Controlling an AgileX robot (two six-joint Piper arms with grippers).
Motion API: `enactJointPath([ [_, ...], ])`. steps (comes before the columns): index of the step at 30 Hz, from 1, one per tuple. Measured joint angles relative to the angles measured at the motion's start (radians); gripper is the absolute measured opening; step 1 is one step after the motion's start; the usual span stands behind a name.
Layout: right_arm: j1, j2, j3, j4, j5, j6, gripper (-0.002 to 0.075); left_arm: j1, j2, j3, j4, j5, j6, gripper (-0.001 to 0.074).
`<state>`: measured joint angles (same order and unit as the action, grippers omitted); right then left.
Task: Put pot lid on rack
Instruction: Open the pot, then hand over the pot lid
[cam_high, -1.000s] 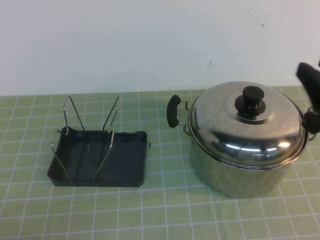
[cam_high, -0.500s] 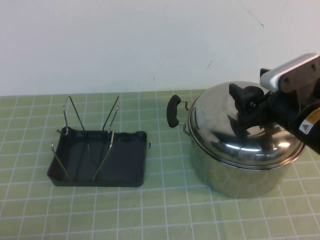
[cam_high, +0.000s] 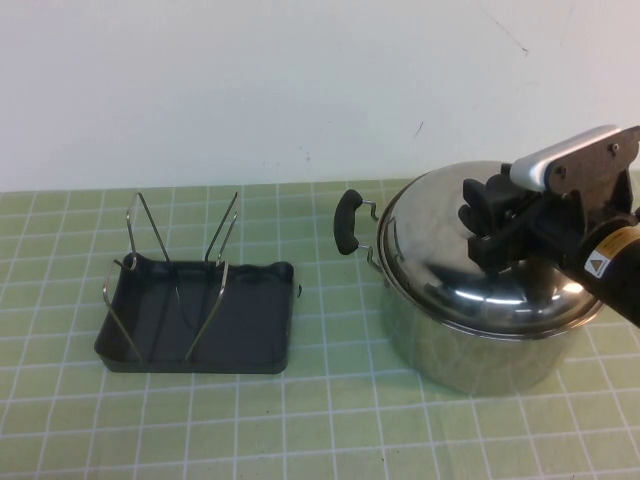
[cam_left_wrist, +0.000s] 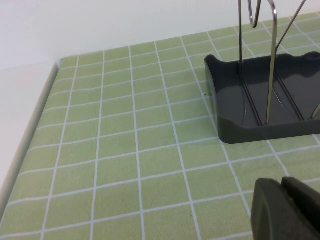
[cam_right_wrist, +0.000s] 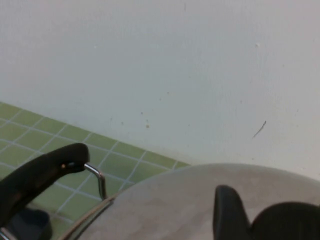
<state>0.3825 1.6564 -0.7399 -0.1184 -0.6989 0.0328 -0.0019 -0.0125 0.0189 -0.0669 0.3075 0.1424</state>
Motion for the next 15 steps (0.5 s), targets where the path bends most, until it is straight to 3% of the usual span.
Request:
enactJointPath([
  [10,0.0,-0.239,0.0,-0.04,-0.008,0.006,0.0335,0.0,0.0,0.0,0.0,0.0,0.0,-0.0003],
  [15,0.0,-0.366,0.0,-0.137,0.016,0.118,0.0335,0.0,0.0,0.0,0.0,0.0,0.0,-0.0003],
])
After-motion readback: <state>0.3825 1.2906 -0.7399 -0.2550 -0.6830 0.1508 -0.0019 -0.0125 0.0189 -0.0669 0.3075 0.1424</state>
